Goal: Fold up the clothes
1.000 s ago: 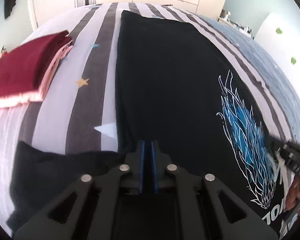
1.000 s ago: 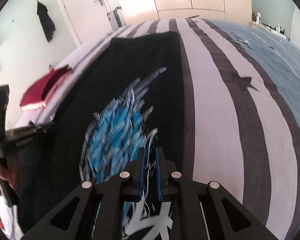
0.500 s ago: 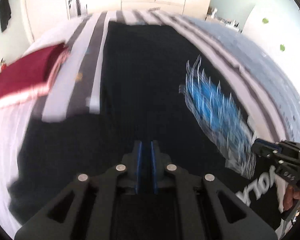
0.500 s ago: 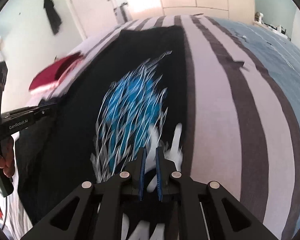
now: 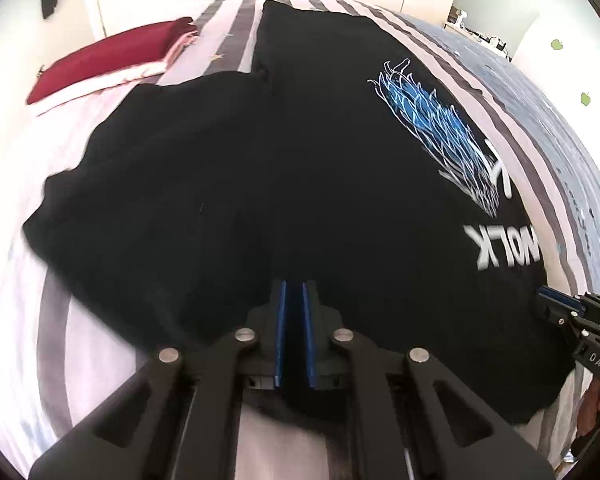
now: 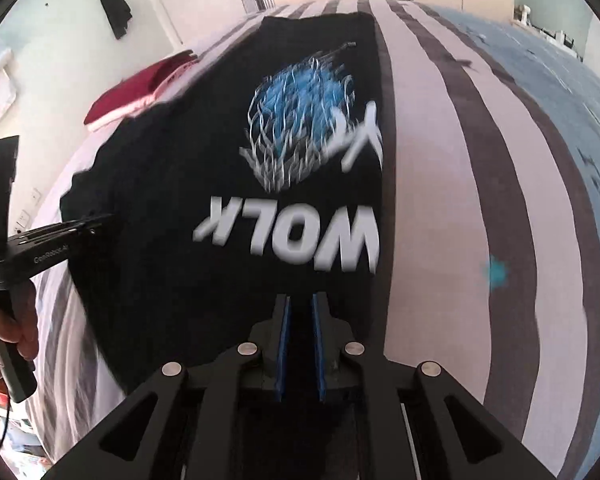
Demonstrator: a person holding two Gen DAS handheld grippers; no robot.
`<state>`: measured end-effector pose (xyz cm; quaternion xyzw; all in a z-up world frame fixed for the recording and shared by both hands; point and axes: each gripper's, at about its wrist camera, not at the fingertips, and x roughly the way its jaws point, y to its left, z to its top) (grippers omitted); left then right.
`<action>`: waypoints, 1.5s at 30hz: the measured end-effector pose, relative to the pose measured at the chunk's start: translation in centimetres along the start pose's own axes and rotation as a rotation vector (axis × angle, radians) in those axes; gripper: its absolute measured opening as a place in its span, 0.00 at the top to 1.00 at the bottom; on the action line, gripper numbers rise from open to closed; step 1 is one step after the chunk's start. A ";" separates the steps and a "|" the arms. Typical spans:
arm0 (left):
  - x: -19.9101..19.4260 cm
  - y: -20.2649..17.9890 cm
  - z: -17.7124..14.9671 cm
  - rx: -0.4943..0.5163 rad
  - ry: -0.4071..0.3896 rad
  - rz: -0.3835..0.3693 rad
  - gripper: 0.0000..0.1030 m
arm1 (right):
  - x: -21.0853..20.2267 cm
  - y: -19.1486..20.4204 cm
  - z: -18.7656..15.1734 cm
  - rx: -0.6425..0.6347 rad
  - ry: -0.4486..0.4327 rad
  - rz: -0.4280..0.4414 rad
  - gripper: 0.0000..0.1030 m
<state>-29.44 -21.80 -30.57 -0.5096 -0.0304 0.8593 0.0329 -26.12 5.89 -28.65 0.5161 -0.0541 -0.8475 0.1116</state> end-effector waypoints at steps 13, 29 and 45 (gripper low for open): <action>-3.2 -0.6 -2.6 -0.004 0.065 0.007 0.94 | -2.2 0.1 -4.4 0.010 0.020 0.005 0.90; -1.3 -4.6 -3.8 0.013 0.064 -0.062 0.94 | -3.5 4.2 -3.1 -0.064 0.010 0.103 0.90; -3.2 -1.2 3.3 -0.062 -0.061 -0.079 0.90 | -4.2 5.3 -1.7 -0.069 -0.014 0.117 0.89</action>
